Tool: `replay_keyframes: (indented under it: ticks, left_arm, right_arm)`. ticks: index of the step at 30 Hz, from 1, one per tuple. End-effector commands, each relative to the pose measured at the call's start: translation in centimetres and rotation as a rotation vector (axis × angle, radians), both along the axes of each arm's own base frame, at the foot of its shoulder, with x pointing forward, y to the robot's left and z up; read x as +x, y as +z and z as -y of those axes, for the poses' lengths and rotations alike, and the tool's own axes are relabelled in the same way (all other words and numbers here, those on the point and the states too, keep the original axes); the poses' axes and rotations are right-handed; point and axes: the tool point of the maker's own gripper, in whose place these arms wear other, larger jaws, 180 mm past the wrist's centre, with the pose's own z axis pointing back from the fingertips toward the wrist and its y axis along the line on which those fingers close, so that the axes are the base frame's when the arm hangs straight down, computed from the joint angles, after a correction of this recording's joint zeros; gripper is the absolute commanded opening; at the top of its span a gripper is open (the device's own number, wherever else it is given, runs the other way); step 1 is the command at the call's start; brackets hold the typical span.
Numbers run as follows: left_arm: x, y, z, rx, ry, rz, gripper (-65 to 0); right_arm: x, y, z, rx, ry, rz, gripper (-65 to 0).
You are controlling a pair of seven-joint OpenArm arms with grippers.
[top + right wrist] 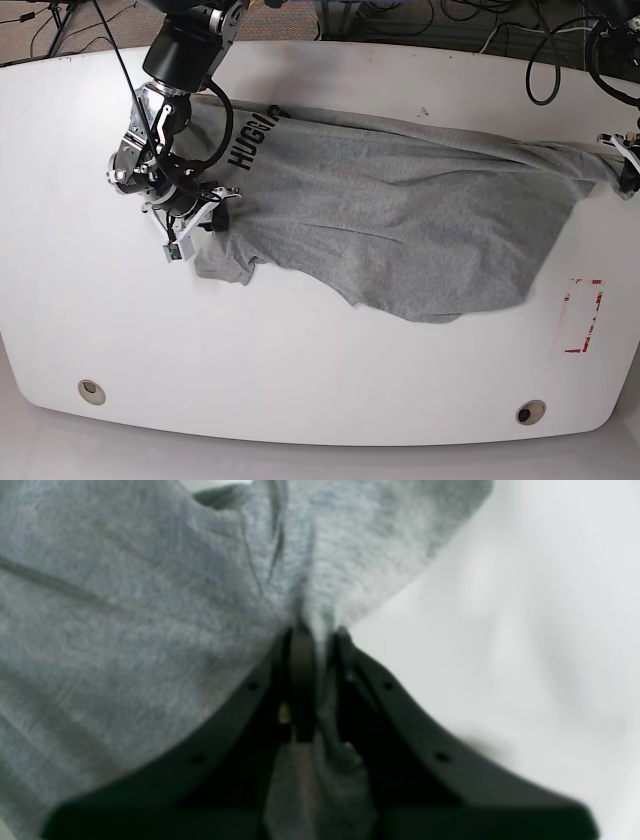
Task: Layout the t-shirt on the table in an organized manner, then fold the t-shirt properly
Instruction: 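Regrasp the shirt edge with the right gripper and pull it toward the robot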
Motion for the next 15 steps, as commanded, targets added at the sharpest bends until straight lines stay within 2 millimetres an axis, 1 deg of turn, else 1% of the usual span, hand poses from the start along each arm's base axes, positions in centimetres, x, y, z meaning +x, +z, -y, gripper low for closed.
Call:
replay_keyframes:
  ticks: [1,3,7,10,12,15]
  left_arm:
    - [0.8,1.7,-0.5,0.029,-0.010,0.043,-64.4]
    - [0.7,1.6,-0.5,0.028,-0.009,0.042,-64.4]
    - [0.7,1.6,-0.5,0.027,-0.009,0.041,-64.4]
    - [0.7,1.5,-0.5,0.026,-0.009,0.039,-64.4]
    - [0.7,1.5,-0.4,0.026,-0.010,0.039,-64.4]
    - [0.9,1.1,0.1,0.021,-0.028,0.028,-64.4]
  right_arm:
    - [1.6,2.6,1.4,-0.029,-0.013,0.089,-64.7]
    - [1.9,3.6,1.8,-0.048,-0.015,0.117,-63.4]
    - [2.3,5.2,2.3,-0.083,-0.014,0.152,-64.0]
    - [2.4,6.5,4.1,-0.164,-0.010,0.155,-64.0]
    - [2.9,7.5,4.0,-0.196,0.008,0.166,-64.0]
    - [3.4,9.3,4.4,-0.270,0.029,0.193,-63.9]
